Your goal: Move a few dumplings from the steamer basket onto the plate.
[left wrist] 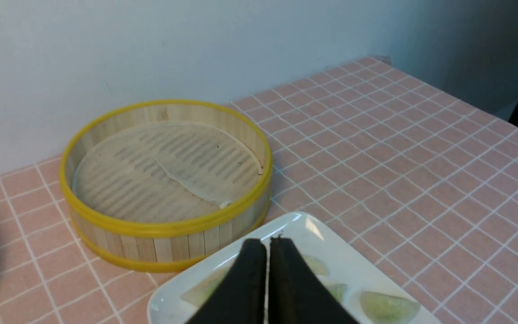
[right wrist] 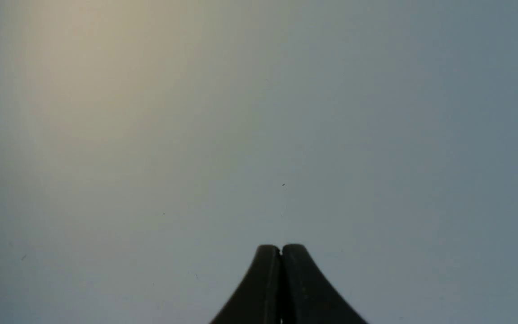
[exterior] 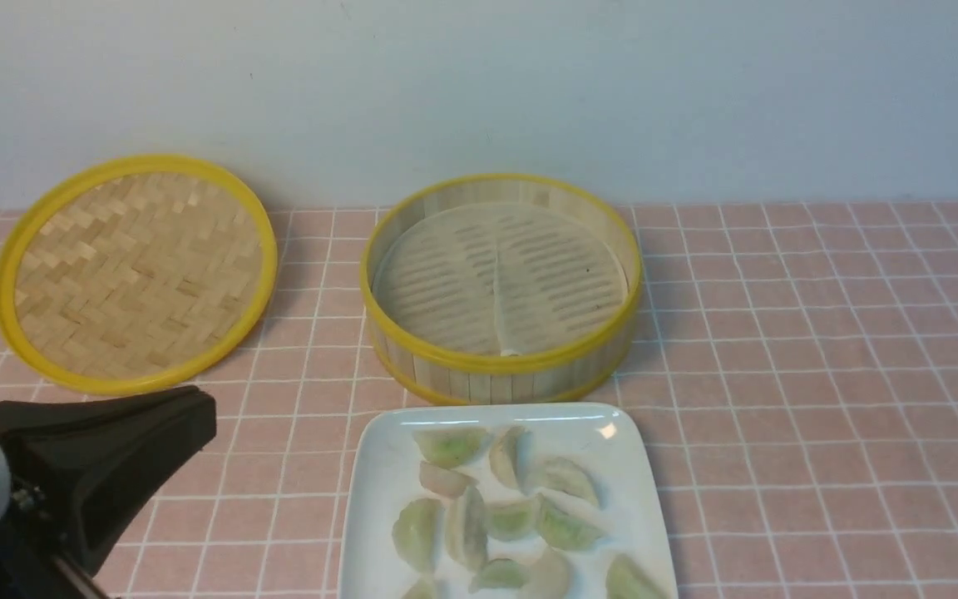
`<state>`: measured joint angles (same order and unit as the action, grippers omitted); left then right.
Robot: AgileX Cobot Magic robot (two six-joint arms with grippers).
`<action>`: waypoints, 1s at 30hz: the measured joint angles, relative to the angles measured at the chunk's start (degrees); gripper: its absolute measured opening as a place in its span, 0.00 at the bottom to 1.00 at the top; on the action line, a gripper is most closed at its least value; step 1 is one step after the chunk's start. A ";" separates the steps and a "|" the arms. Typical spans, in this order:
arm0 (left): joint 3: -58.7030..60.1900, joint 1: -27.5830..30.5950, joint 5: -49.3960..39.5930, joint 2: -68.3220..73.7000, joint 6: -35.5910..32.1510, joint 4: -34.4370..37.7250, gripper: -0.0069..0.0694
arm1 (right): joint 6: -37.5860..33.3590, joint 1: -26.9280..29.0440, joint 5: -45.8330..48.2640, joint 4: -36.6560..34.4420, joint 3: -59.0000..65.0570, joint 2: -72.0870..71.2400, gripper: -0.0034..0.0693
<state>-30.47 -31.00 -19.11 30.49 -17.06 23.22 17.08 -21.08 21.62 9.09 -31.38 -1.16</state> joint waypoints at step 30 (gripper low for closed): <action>7.81 7.87 0.17 -18.26 11.18 -19.86 0.08 | 0.00 0.00 0.00 0.00 0.05 0.00 0.03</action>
<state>-22.66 -23.13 -18.94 12.23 -5.88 3.35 17.08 -21.08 21.62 9.09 -31.33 -1.16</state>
